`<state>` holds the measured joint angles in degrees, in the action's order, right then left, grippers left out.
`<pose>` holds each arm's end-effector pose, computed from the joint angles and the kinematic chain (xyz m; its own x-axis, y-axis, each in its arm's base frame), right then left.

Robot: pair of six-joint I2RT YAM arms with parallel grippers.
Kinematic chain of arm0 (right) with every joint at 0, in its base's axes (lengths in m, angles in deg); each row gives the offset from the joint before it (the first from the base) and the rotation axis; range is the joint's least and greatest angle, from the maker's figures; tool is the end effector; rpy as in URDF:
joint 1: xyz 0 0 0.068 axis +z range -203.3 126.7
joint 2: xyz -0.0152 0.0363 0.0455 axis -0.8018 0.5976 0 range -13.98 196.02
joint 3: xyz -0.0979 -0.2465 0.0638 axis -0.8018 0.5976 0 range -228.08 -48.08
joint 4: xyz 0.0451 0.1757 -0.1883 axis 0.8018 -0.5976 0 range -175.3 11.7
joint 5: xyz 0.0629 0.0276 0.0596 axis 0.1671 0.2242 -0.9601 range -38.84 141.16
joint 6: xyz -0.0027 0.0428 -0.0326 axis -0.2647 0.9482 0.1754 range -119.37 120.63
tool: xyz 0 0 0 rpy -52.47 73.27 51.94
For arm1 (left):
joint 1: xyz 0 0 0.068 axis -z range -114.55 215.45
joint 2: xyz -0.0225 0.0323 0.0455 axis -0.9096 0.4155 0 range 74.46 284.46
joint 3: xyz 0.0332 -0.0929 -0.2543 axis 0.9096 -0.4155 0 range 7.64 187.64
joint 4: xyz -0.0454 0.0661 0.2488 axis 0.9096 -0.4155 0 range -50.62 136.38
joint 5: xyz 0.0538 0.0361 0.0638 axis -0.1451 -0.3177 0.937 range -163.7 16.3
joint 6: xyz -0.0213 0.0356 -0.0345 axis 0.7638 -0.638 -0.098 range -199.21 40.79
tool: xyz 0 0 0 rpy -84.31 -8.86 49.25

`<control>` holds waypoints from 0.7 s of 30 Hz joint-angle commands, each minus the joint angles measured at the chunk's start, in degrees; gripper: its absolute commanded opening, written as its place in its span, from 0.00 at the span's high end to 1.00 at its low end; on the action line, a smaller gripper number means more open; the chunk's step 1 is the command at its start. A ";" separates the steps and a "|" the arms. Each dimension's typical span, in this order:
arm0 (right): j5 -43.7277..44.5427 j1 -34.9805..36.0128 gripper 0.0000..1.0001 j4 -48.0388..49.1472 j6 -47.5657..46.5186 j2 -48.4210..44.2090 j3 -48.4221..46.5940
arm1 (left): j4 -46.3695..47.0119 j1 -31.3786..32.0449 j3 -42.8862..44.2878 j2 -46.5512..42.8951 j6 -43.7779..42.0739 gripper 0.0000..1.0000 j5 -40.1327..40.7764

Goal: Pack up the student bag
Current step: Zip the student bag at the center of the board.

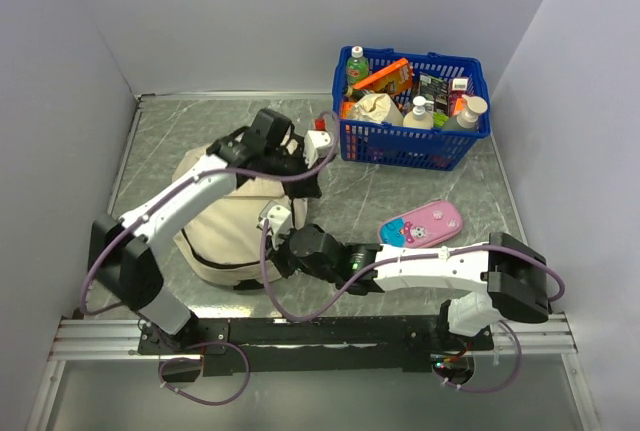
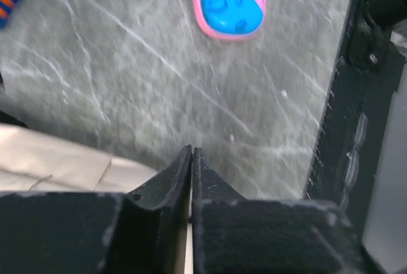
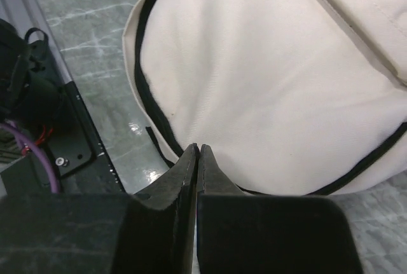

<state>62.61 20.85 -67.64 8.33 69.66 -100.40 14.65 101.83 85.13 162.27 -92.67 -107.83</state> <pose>0.0978 0.3186 0.2614 -0.2151 -0.2765 -0.9366 -0.8712 0.4877 0.0560 0.2606 -0.2169 0.3231 -0.3321 0.4839 -0.8096 0.9292 0.3154 -0.1927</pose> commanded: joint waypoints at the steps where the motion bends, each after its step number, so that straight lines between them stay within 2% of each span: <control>1: 3.41 0.03 1.00 0.69 -0.67 -2.51 -1.21 | -27.13 -5.69 8.90 8.33 -10.62 0.81 -6.55; 2: 3.85 0.12 1.00 0.16 -0.59 -2.43 -1.65 | -28.90 -6.75 8.12 9.13 -11.15 0.75 -8.04; 3: 4.11 0.12 1.00 -1.15 -0.59 -1.99 -2.69 | -30.49 -7.72 7.15 8.44 -14.20 0.65 -8.14; 5: 4.29 0.03 1.00 -1.95 0.03 -1.72 -3.23 | -31.12 -7.64 3.90 4.05 -19.39 0.55 -7.80; 6: 4.29 0.03 1.00 -2.30 0.55 -1.55 -3.49 | -31.12 -7.64 2.85 2.47 -22.72 0.39 -7.62; 8: 4.03 0.20 1.00 -2.57 0.65 -1.37 -3.85 | -31.55 -7.29 1.43 -0.18 -24.16 0.29 -6.92; 11: 3.85 0.56 1.00 -1.95 0.12 -1.11 -4.02 | -34.10 -6.50 1.43 1.48 -24.34 0.19 -8.05; 12: 3.68 0.64 1.00 -1.87 -0.40 -0.85 -4.37 | -34.45 -5.63 1.26 2.18 -23.99 0.07 -8.41; 13: 3.59 0.82 1.00 -1.69 -0.67 -0.67 -4.46 | -34.46 -5.10 1.08 3.23 -23.73 0.04 -8.84; 21: 3.85 2.05 1.00 -2.92 -2.25 1.00 -5.52 | -36.47 -1.32 2.92 4.91 -21.00 0.04 -12.27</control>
<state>65.10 22.84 -71.93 7.48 69.86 -101.95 -17.65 98.51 85.83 166.25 -114.09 -115.02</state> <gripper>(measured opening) 0.011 0.963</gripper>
